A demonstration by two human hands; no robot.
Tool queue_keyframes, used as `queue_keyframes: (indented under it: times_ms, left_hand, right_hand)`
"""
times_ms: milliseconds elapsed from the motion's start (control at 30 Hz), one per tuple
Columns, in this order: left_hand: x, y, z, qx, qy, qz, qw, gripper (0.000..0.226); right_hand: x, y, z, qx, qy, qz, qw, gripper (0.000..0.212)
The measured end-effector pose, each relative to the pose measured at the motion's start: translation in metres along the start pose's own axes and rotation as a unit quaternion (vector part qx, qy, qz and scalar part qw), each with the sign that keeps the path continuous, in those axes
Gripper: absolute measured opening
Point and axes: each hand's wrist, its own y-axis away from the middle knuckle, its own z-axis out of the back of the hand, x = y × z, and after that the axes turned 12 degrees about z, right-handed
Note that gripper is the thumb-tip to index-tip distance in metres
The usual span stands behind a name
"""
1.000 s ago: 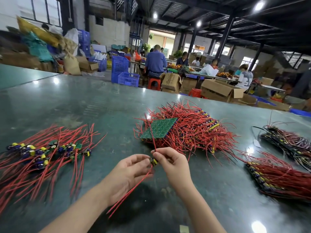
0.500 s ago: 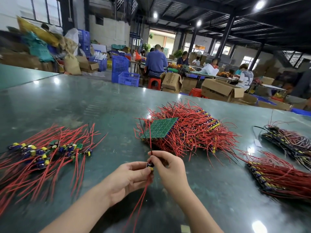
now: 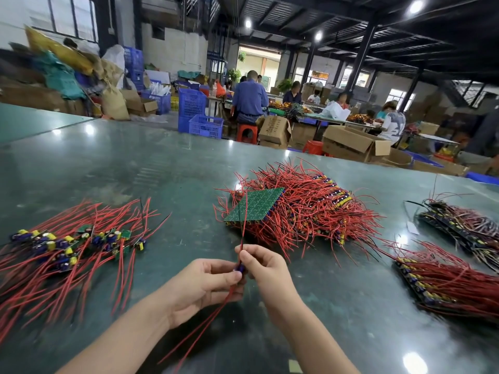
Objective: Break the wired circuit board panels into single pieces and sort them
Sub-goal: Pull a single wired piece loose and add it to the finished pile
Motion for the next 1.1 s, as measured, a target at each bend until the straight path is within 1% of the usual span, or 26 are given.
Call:
queue_keyframes:
  times_ms: [133,200,300,400,467,567,667,733,800,900,967,1033,1100]
  left_hand:
    - [-0.001,0.001,-0.002,0.017,-0.018,-0.018,1.0,0.022]
    - [-0.001,0.001,-0.003,0.016,-0.017,-0.019,1.0,0.022]
    - [-0.001,0.002,-0.005,0.005,-0.009,-0.005,1.0,0.029]
    - [-0.003,0.004,-0.007,0.005,-0.018,-0.004,1.0,0.03]
    - [-0.004,0.005,-0.007,0.003,-0.038,-0.009,0.999,0.029]
    - [-0.003,0.008,-0.008,-0.02,-0.081,-0.027,0.996,0.02]
    - [-0.002,0.008,-0.012,-0.05,-0.091,-0.047,0.993,0.024]
    - [-0.002,0.009,-0.015,-0.077,-0.116,-0.064,0.988,0.017]
    - [-0.002,0.008,-0.016,-0.099,-0.139,-0.073,0.983,0.01]
    - [-0.001,0.006,-0.014,-0.125,-0.134,-0.071,0.981,0.004]
    - [-0.001,0.006,-0.012,-0.131,-0.128,-0.065,0.981,0.004]
    - [0.0,0.004,-0.011,-0.13,-0.132,-0.057,0.981,0.004]
    - [0.001,0.003,-0.011,-0.124,-0.137,-0.049,0.982,0.005]
  right_hand:
    - [-0.003,0.0,-0.005,-0.049,-0.038,-0.009,0.998,0.017]
    - [-0.005,0.0,-0.005,-0.057,-0.026,0.004,0.998,0.018]
    - [-0.006,-0.002,-0.004,-0.087,-0.013,0.028,0.996,0.019]
    - [-0.008,-0.003,-0.002,-0.102,-0.006,0.041,0.994,0.019]
    - [-0.008,-0.003,-0.002,-0.103,-0.008,0.045,0.994,0.019]
    - [-0.005,-0.003,-0.001,-0.089,-0.001,0.054,0.995,0.021]
    - [0.001,-0.003,0.005,-0.053,0.042,0.08,0.994,0.022]
    - [0.004,-0.003,0.007,-0.042,0.075,0.1,0.991,0.023]
    - [0.004,-0.003,0.008,-0.047,0.104,0.109,0.987,0.025]
    - [0.002,-0.002,0.008,-0.074,0.141,0.113,0.981,0.025]
    - [0.001,-0.001,0.007,-0.084,0.146,0.112,0.979,0.024]
    - [0.002,-0.001,0.007,-0.071,0.161,0.116,0.978,0.025]
    - [0.003,-0.001,0.006,-0.051,0.2,0.131,0.97,0.025]
